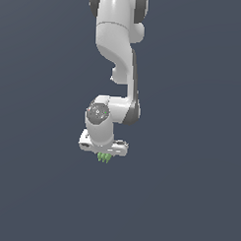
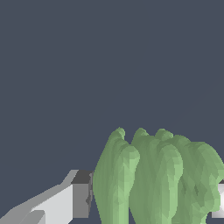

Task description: Pick up the object and move it to a goal position.

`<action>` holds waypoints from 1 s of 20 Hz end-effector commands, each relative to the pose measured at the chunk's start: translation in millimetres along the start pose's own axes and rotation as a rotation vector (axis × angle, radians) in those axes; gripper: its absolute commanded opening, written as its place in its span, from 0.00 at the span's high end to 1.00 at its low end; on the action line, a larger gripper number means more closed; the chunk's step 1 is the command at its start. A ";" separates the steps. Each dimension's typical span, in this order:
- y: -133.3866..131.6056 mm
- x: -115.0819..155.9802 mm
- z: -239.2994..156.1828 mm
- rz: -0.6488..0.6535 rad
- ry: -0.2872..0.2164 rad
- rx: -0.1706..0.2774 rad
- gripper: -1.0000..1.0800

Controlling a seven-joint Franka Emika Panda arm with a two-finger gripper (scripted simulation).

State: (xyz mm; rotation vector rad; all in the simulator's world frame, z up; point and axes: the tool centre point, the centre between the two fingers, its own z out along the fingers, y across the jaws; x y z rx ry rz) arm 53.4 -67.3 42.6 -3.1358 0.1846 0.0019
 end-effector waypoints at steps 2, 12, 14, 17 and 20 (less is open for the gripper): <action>2.6 -2.7 -7.5 0.000 0.001 0.000 1.00; 20.7 -24.6 -58.5 0.000 0.001 0.000 1.00; 26.7 -31.4 -74.6 0.001 0.001 0.001 1.00; 36.3 -42.9 -101.5 0.001 0.001 0.001 1.00; 46.2 -54.7 -129.6 0.001 0.001 0.001 1.00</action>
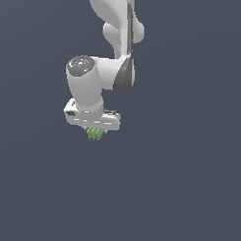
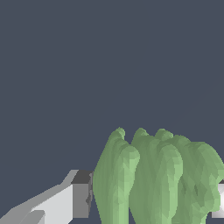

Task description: Pick up the object and move it to a goal position.

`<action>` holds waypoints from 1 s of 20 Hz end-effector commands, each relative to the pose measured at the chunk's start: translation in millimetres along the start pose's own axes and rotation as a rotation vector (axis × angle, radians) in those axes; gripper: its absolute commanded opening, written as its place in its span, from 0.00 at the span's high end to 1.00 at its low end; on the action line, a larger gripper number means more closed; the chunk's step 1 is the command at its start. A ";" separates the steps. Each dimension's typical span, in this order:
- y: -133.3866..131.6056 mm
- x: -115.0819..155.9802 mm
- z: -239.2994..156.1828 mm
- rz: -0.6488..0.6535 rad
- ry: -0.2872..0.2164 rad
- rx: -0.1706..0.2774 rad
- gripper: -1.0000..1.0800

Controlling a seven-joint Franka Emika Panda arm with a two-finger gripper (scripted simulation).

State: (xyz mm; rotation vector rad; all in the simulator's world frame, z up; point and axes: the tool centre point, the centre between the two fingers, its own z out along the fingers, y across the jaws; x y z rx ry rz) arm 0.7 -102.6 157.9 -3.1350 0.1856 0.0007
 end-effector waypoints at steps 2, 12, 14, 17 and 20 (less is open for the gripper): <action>12.0 -14.4 -33.8 0.000 0.000 0.001 1.00; 49.7 -58.0 -141.0 0.000 0.000 0.001 1.00; 57.5 -66.8 -163.2 0.000 0.000 0.001 1.00; 69.6 -79.8 -196.5 0.001 0.001 0.002 1.00; 81.1 -92.2 -229.1 0.001 0.001 0.002 1.00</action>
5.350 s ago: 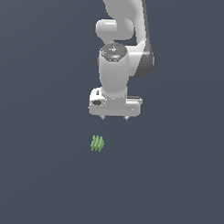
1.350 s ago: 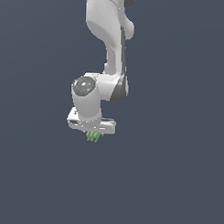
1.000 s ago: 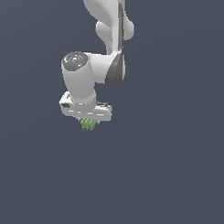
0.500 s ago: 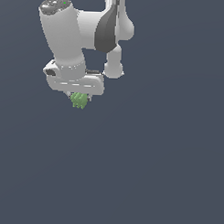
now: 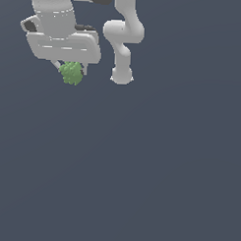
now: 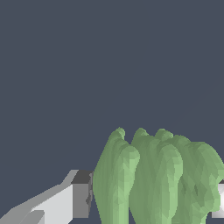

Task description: Pick up the object and move it to a goal position.

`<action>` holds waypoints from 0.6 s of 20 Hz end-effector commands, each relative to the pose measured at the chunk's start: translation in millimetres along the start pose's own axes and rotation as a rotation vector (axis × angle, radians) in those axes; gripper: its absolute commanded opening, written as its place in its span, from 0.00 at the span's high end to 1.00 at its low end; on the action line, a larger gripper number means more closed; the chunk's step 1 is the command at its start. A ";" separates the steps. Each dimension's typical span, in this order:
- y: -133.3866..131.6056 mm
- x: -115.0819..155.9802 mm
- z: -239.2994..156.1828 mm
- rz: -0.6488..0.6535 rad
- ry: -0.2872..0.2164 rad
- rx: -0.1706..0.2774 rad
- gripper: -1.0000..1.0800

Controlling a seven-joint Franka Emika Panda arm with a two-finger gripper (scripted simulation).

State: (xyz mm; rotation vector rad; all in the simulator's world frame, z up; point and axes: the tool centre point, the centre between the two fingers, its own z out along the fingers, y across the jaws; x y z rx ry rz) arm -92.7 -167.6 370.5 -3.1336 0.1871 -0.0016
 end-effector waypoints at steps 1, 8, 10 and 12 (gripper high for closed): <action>9.3 -10.9 -27.0 0.000 -0.001 0.000 1.00; 31.5 -32.9 -89.2 0.000 -0.001 -0.001 1.00; 35.9 -37.1 -102.3 0.000 -0.001 -0.001 1.00; 40.1 -40.5 -113.3 0.000 -0.001 -0.001 1.00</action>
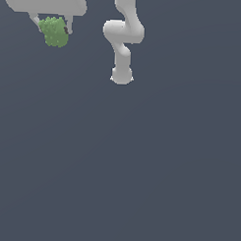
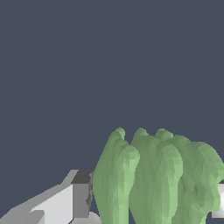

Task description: Pick up the object and move it to a goal position.

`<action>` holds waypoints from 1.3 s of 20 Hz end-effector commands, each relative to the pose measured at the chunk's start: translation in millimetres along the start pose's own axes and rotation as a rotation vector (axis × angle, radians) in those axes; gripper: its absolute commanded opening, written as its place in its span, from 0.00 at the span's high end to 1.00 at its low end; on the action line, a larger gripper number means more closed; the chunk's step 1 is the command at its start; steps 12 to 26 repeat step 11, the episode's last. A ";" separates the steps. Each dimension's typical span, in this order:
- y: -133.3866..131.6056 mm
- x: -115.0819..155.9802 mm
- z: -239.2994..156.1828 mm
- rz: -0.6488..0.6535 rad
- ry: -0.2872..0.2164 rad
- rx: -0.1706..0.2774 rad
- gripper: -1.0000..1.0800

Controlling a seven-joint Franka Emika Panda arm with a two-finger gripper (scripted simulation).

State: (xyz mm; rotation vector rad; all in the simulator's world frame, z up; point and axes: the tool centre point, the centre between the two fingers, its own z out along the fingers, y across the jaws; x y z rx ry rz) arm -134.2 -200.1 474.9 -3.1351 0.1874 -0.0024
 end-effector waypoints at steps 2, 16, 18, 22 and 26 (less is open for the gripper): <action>6.1 -5.8 -17.7 -0.001 -0.001 0.000 1.00; 11.9 -8.9 -32.8 -0.001 -0.001 -0.001 1.00; 11.9 -8.9 -32.8 -0.001 -0.001 -0.001 1.00; 11.9 -8.9 -32.8 -0.001 -0.001 -0.001 1.00; 11.9 -8.9 -32.8 -0.001 -0.001 -0.001 1.00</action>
